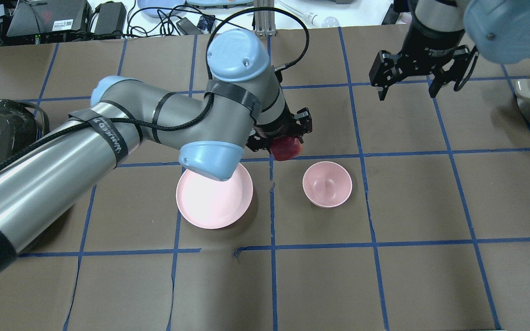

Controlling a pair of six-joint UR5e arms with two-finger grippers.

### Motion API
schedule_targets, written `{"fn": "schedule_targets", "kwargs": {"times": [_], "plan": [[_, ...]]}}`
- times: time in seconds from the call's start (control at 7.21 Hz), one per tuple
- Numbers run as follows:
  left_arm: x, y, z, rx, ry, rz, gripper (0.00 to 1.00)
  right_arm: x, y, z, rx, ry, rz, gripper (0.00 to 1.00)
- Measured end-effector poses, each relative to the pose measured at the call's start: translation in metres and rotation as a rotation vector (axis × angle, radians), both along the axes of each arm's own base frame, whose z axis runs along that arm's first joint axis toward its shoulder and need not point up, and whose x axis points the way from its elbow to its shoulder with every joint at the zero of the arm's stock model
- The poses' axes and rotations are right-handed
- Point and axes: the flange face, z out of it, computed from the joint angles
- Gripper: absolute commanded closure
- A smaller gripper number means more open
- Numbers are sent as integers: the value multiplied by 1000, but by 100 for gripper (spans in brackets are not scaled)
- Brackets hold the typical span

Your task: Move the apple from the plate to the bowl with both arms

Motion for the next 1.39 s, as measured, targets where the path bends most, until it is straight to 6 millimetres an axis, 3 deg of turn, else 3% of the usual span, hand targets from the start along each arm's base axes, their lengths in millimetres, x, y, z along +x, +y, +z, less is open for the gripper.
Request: {"fn": "schedule_targets", "kwargs": {"times": [0.14,0.28,0.42,0.97,1.39], "plan": [[-13,8,-12,21,-4,8,76,1,7,11,-15,-3,2,0],[-20,12,-22,37,-12,11,86,3,12,16,-24,-8,5,0],[-24,13,-32,49,-22,13,89,7,14,19,-35,-23,7,0],[-35,12,-62,61,-19,15,86,11,13,23,-74,-53,-10,0],[-40,12,-72,61,-17,14,0,7,11,25,-97,-18,-33,0]]}}
